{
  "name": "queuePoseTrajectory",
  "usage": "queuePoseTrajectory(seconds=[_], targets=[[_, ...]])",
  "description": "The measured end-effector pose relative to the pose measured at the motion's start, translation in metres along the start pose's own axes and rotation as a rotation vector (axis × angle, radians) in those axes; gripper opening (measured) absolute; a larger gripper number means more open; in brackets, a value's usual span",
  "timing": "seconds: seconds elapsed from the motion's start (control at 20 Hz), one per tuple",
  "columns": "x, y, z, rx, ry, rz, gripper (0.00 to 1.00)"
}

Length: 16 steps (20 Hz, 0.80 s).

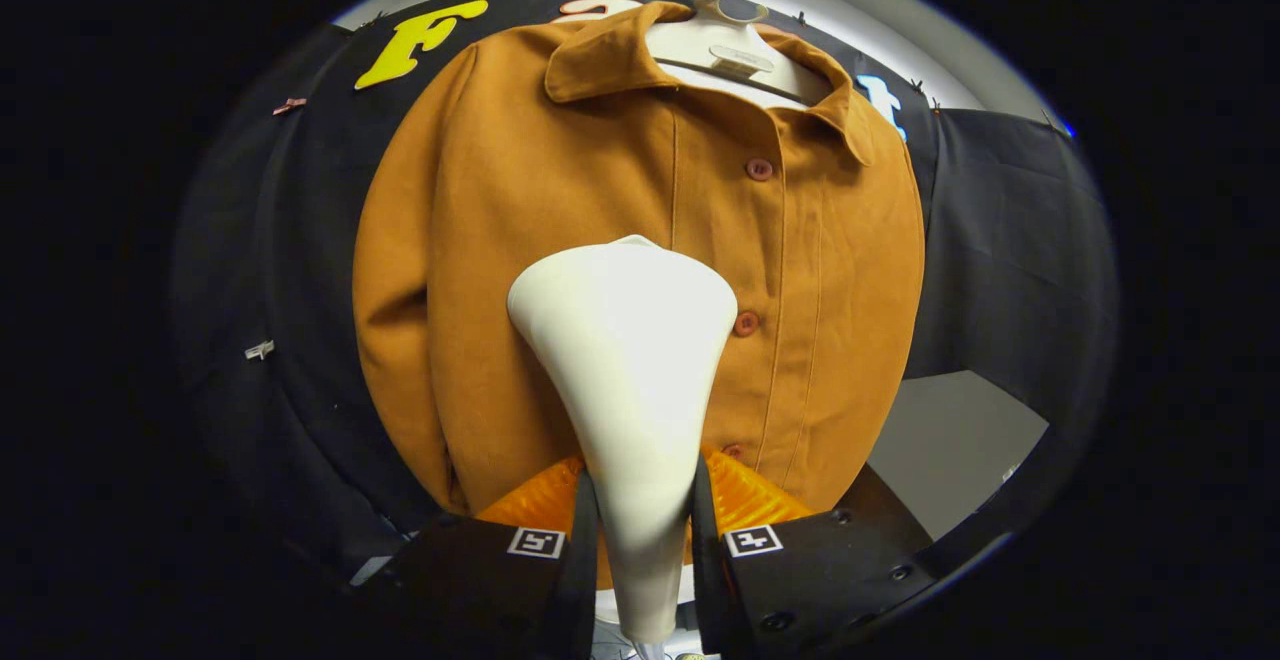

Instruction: Iron the clothes twice with a garment steamer, once on the left side and once on the right side.

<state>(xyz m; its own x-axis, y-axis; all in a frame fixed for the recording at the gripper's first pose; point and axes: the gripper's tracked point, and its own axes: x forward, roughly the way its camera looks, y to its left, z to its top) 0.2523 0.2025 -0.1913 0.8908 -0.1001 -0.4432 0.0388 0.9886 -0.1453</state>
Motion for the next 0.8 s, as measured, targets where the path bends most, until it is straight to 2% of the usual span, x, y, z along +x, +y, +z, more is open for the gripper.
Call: queuePoseTrajectory(seconds=[0.8], targets=[[0.005,0.004,-0.160,0.023,0.321,0.056,0.43]])
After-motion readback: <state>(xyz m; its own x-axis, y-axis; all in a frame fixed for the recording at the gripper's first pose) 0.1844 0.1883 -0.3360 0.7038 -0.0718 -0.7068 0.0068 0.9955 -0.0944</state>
